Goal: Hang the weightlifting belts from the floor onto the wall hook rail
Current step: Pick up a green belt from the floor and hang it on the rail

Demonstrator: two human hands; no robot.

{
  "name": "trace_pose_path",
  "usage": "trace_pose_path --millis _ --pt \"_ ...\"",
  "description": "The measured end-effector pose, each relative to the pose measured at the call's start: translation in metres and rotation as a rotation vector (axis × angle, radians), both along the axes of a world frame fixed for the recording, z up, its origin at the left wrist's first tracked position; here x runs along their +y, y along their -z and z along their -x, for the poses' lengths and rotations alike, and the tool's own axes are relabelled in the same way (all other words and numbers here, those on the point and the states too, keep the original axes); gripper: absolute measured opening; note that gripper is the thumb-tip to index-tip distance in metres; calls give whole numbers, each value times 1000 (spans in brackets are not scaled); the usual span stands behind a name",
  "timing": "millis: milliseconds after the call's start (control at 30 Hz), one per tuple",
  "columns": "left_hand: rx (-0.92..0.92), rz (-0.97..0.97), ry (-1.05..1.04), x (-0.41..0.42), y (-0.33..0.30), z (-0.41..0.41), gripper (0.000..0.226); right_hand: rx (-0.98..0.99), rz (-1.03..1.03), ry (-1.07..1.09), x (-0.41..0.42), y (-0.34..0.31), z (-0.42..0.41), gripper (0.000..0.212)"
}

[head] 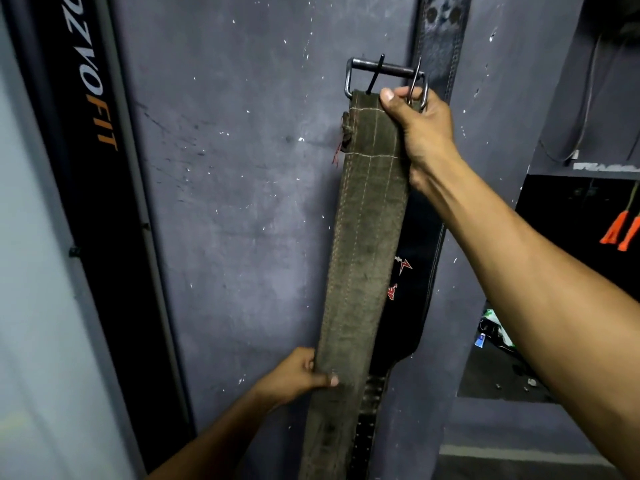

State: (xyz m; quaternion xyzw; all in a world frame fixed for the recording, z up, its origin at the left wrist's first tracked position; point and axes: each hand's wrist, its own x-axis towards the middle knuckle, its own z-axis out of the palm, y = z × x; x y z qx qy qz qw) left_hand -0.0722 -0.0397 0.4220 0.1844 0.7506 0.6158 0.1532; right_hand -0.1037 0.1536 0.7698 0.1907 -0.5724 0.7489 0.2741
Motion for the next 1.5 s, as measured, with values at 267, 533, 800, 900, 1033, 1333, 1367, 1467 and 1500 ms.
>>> trace_pose_path --millis 267,533,800,900,1033,1333,1367,1467,1500 --pt "133 -637 -57 31 -195 11 42 -26 -90 -13 -13 37 5 24" --pt "324 -799 -423 41 -265 27 40 6 -437 332 -26 69 -11 43" --pt "331 -834 -451 50 -278 28 40 -9 -209 -20 -19 146 -29 12" --pt "327 -812 -443 55 -277 25 42 10 -155 -45 -15 143 -33 11" --pt "359 -780 -447 50 -290 19 43 -190 -259 -273 -3 185 -46 16" --pt "421 -719 -476 40 -317 12 42 -330 -153 -329 -21 246 -51 23" --pt "422 -726 -483 38 -319 10 44 -360 -191 -367 -21 255 -53 28" --pt "430 -726 -509 32 -327 5 50 -460 -252 -338 -25 287 -62 20" --pt "429 -721 -510 30 -328 4 50 -485 -218 -286 -27 295 -63 13"
